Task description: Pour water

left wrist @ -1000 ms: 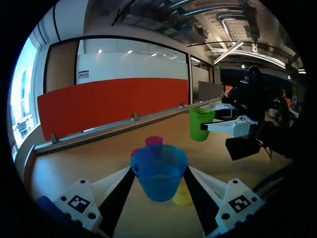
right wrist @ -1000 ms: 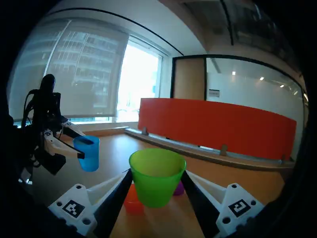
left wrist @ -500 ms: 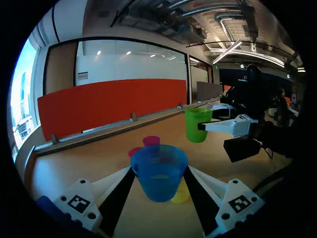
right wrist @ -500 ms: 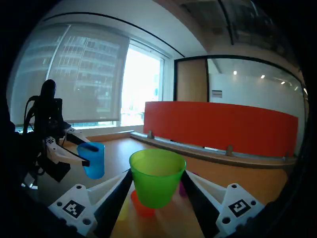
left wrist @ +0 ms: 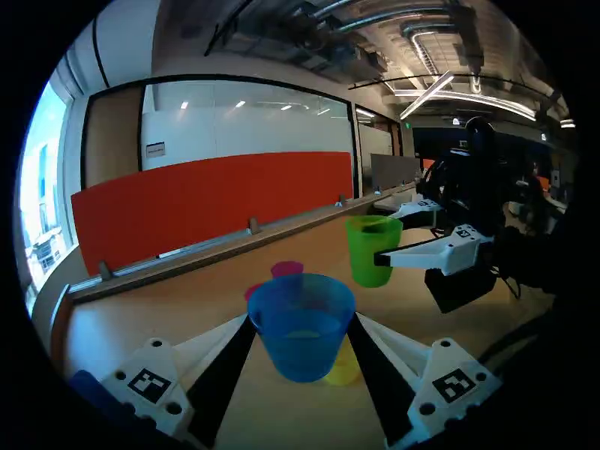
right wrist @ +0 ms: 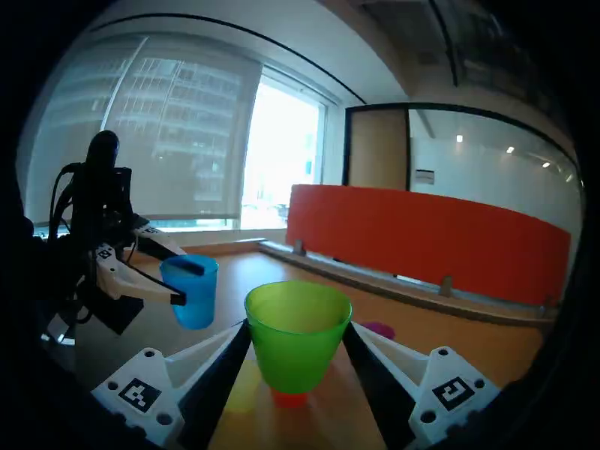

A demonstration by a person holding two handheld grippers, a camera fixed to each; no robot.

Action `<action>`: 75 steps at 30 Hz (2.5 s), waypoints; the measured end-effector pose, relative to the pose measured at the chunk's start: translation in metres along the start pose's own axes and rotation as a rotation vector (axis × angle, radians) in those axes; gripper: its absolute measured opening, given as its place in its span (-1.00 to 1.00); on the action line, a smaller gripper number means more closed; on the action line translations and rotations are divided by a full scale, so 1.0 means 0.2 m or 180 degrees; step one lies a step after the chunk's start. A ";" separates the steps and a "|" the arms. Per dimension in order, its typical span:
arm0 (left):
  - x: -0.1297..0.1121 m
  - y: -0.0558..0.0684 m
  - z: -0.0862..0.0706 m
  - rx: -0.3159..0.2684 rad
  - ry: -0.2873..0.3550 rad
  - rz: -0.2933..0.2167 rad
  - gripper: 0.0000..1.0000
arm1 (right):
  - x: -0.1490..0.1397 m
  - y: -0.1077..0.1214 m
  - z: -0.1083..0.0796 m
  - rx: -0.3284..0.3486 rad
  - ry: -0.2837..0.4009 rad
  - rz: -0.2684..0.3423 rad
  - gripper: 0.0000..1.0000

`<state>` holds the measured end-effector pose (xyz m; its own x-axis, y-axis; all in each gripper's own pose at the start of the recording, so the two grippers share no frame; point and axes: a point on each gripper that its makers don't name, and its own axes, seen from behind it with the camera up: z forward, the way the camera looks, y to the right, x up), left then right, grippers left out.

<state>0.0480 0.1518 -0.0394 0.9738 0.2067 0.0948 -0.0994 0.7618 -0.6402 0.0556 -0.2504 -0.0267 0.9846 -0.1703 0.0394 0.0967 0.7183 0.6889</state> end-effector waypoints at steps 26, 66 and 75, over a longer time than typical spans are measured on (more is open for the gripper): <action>0.14 -0.02 0.01 0.0129 0.0039 0.0625 0.69 | -0.14 -0.33 0.03 0.0489 -0.0185 0.0101 0.80; 0.24 0.05 0.02 0.0162 0.0027 0.1458 0.69 | -0.18 -0.50 0.02 0.0756 -0.0211 0.0143 0.80; 0.26 0.08 0.01 0.0171 0.0035 0.1624 0.69 | -0.18 -0.51 0.03 0.0769 -0.0212 0.0132 0.80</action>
<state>0.0961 0.1759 -0.0440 0.8007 0.5542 -0.2276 -0.5726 0.5962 -0.5628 0.0103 -0.3214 -0.0945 0.9744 -0.1940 0.1133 0.0111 0.5450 0.8384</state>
